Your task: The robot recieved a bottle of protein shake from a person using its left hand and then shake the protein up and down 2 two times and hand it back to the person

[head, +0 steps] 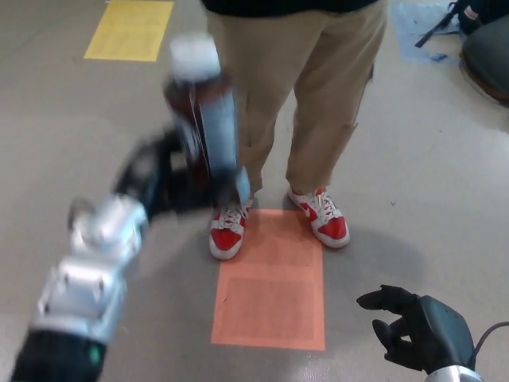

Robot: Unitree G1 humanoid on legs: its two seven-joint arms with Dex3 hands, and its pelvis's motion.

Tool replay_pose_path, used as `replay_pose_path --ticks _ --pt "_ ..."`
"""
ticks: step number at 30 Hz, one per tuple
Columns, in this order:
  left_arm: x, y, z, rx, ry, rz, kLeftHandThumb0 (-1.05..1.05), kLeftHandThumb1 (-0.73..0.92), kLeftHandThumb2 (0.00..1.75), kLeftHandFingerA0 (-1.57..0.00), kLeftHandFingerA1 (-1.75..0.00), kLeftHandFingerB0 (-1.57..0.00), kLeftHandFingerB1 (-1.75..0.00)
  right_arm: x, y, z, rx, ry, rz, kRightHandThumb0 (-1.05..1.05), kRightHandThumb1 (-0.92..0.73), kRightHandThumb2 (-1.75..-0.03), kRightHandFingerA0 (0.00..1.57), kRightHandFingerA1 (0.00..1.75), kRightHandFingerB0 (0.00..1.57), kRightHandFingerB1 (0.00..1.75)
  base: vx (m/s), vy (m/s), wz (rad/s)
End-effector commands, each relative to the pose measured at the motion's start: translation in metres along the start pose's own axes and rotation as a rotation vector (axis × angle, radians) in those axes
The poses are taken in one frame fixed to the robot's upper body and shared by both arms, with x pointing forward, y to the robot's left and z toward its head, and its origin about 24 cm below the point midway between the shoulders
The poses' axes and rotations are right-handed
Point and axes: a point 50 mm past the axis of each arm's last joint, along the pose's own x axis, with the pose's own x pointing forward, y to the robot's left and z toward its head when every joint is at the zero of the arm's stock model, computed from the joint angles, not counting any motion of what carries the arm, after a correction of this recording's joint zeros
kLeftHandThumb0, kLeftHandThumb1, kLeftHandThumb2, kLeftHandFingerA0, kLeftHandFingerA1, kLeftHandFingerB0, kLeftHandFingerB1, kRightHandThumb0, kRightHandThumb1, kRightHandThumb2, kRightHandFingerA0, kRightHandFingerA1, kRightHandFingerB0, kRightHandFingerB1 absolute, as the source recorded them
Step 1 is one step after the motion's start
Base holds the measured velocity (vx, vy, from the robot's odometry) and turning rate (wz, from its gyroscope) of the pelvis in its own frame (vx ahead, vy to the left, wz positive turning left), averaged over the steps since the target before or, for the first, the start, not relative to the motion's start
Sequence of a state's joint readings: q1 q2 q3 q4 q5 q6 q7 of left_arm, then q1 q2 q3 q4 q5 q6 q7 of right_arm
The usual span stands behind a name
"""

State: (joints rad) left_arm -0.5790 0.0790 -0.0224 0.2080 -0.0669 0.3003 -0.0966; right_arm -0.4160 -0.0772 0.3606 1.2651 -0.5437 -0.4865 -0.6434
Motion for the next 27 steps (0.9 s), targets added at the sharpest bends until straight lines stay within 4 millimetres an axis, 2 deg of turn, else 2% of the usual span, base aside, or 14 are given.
replay_pose_path --ticks 1,5,7,13,19,23,24,25,27 --pt "0.007 -0.006 0.022 0.022 -0.046 -0.033 -0.15 0.84 0.65 -1.11 -0.75 -0.71 -0.89 0.003 -0.003 -0.002 -0.018 0.020 -0.012 -0.22 -0.73 -0.64 0.91 0.49 0.78 0.44 0.00 0.000 0.00" --pt "-0.004 -0.019 -0.027 0.046 0.100 -0.074 -0.18 0.85 0.65 -1.14 -0.76 -0.69 -0.99 0.000 0.000 -0.001 0.014 0.021 -0.006 -0.20 -0.73 -0.63 0.91 0.49 0.80 0.45 0.00 0.000 0.00" --pt "-0.006 -0.024 -0.035 0.072 0.125 -0.084 -0.20 0.83 0.65 -1.15 -0.76 -0.70 -0.96 -0.001 -0.001 -0.003 0.003 0.014 -0.008 -0.21 -0.72 -0.64 0.93 0.51 0.80 0.45 0.00 0.000 0.00" --pt "0.001 -0.028 -0.022 0.075 0.091 -0.108 -0.21 0.84 0.65 -1.11 -0.78 -0.68 -1.02 -0.001 0.000 -0.004 -0.006 0.028 0.001 -0.22 -0.75 -0.63 0.87 0.47 0.79 0.45 0.00 0.000 0.01" --pt "0.010 -0.030 -0.013 0.101 0.078 -0.107 -0.19 0.82 0.68 -1.12 -0.76 -0.70 -0.97 -0.002 0.000 -0.005 -0.012 0.029 0.001 -0.22 -0.72 -0.63 0.93 0.49 0.81 0.45 0.00 0.000 0.00" --pt "0.016 -0.034 -0.003 0.106 0.060 -0.122 -0.17 0.81 0.69 -1.12 -0.77 -0.69 -1.01 -0.007 0.002 -0.009 -0.007 0.036 0.001 -0.22 -0.72 -0.62 0.91 0.48 0.81 0.45 0.00 0.000 0.00" --pt "0.017 -0.034 -0.003 0.104 0.061 -0.122 -0.18 0.81 0.68 -1.12 -0.77 -0.69 -1.01 -0.008 0.003 -0.010 -0.009 0.041 0.006 -0.22 -0.72 -0.62 0.91 0.48 0.80 0.45 0.00 0.000 0.00" --pt "0.019 -0.035 0.001 0.104 0.057 -0.123 -0.19 0.82 0.67 -1.12 -0.78 -0.69 -1.01 -0.009 0.003 -0.010 -0.006 0.040 0.006 -0.22 -0.72 -0.62 0.93 0.56 0.81 0.45 0.00 0.000 0.00" --pt "0.023 -0.036 0.006 0.103 0.052 -0.126 -0.19 0.84 0.64 -1.11 -0.78 -0.69 -1.00 -0.012 0.004 -0.012 0.001 0.035 0.008 -0.21 -0.69 -0.63 0.95 0.54 0.80 0.45 0.00 0.000 0.00"
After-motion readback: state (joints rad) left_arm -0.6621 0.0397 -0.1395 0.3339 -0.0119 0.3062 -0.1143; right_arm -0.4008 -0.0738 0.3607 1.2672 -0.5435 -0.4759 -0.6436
